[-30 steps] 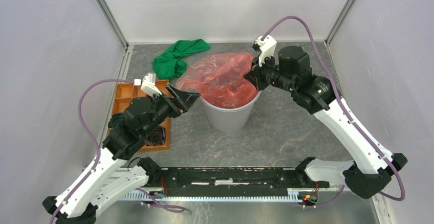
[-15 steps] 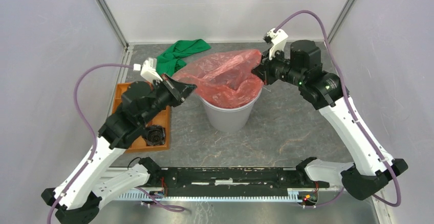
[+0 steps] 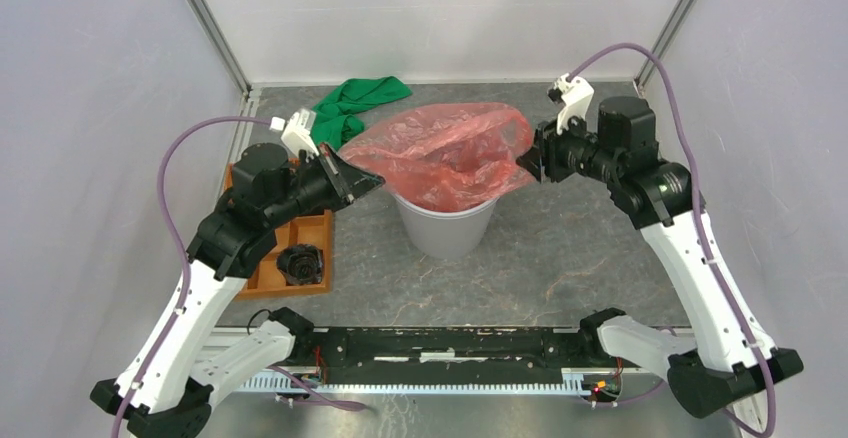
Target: Put the trash bags into the trash bin
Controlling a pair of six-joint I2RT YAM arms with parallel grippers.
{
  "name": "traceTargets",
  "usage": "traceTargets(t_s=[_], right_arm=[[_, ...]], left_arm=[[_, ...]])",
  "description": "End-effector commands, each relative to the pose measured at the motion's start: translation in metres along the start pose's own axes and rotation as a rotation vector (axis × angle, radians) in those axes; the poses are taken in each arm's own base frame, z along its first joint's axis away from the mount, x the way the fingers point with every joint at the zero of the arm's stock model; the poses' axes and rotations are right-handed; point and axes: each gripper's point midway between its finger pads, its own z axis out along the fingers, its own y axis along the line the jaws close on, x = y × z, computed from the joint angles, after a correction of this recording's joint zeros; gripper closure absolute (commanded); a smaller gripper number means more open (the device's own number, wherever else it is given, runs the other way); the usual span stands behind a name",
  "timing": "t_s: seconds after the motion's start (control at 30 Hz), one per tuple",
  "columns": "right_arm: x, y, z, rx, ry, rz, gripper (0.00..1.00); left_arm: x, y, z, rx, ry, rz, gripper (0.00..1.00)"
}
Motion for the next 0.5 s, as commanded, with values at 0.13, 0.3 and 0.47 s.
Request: traceTargets(t_s=[0.13, 0.3, 0.47], right_arm=[[0.008, 0.023, -0.019, -0.086, -0.044, 0.021, 0.37], [0.017, 0.04, -0.025, -0.157, -0.066, 0.111, 0.23], [0.019, 0.054, -0.027, -0.226, -0.107, 0.222, 0.26]], left_arm=[[0.034, -0.005, -0.005, 0.126, 0.137, 0.043, 0.98], [0.037, -0.006, -0.004, 0.144, 0.145, 0.037, 0.98], [0.036, -0.009, -0.006, 0.153, 0.147, 0.041, 0.98]])
